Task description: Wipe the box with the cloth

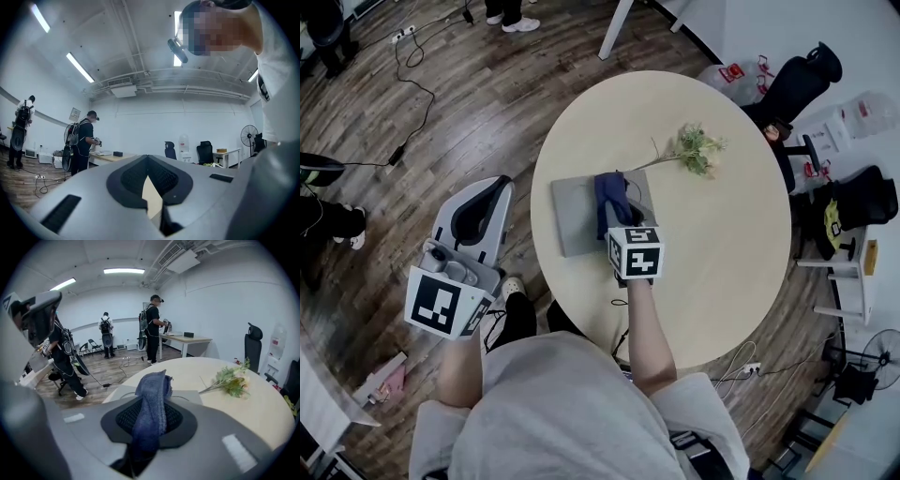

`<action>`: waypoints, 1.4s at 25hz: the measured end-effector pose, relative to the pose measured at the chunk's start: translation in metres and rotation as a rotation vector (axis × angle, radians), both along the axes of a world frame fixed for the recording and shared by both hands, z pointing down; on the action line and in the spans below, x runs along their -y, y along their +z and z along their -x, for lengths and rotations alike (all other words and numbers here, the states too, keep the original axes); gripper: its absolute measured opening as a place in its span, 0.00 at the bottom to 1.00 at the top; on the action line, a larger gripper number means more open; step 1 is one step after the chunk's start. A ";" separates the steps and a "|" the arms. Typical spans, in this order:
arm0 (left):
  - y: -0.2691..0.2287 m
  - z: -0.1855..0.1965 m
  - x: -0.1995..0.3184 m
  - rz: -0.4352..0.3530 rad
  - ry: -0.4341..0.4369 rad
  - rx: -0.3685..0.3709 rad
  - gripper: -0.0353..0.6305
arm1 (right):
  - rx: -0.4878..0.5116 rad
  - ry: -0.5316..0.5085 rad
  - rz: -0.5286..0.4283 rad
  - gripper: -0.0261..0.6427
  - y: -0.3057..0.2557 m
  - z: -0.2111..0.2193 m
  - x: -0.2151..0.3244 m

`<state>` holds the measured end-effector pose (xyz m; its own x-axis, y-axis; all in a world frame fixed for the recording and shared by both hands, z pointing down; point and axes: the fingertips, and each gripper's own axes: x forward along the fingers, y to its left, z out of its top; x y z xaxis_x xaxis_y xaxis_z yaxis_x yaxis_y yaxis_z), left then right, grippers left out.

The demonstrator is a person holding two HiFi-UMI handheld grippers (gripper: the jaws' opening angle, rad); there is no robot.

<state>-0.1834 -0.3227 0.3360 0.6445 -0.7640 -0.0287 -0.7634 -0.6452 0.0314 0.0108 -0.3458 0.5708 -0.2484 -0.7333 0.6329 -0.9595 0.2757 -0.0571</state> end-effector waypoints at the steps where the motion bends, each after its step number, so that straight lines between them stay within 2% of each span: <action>1: 0.000 -0.001 -0.001 -0.001 0.002 0.000 0.06 | 0.020 -0.020 0.004 0.16 0.000 0.013 -0.004; 6: -0.002 0.001 -0.006 -0.006 -0.001 -0.002 0.06 | 0.070 -0.139 0.046 0.16 0.013 0.078 -0.027; 9: -0.002 0.004 -0.008 -0.005 -0.006 -0.002 0.06 | 0.036 -0.186 0.092 0.16 0.031 0.101 -0.034; 12: -0.003 0.007 -0.009 -0.004 -0.010 -0.003 0.06 | -0.014 -0.211 0.102 0.16 0.043 0.104 -0.035; 16: -0.001 0.006 -0.010 -0.004 -0.010 -0.003 0.06 | -0.025 -0.191 0.092 0.16 0.045 0.090 -0.031; 21: -0.002 0.003 -0.010 -0.003 -0.003 -0.003 0.06 | -0.037 -0.118 0.096 0.16 0.044 0.055 -0.030; 35: -0.002 -0.025 -0.015 -0.007 0.035 0.005 0.06 | -0.095 -0.015 0.060 0.16 0.045 -0.020 -0.032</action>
